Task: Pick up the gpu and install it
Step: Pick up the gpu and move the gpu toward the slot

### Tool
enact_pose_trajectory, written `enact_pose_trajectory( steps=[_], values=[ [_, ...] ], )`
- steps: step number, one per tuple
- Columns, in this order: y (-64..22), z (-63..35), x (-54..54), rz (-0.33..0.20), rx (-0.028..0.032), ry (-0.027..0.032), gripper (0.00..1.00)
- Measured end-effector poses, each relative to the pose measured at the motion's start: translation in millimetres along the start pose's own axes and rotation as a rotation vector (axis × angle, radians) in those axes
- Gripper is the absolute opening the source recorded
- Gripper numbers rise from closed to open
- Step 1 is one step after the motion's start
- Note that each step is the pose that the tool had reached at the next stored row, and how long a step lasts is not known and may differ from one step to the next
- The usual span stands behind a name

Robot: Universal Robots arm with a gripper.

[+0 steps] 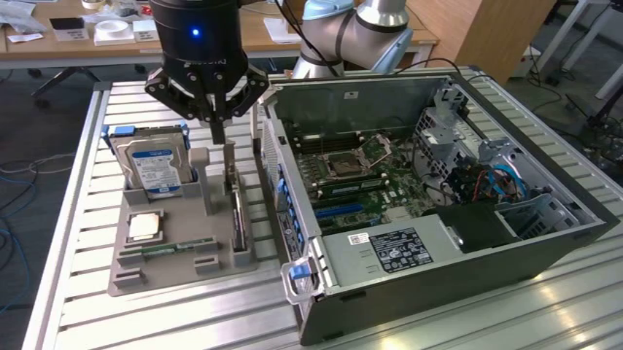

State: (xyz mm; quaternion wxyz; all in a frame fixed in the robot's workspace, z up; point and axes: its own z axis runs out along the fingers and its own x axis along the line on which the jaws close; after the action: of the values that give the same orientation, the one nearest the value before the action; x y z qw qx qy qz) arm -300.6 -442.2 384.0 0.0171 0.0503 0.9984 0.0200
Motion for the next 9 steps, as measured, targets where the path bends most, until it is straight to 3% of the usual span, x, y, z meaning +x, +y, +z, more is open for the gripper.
enact_pose_trajectory(
  steps=[9],
  values=[
    [-0.1,2.7,0.1,0.0,0.0,0.0,0.11]
  ],
)
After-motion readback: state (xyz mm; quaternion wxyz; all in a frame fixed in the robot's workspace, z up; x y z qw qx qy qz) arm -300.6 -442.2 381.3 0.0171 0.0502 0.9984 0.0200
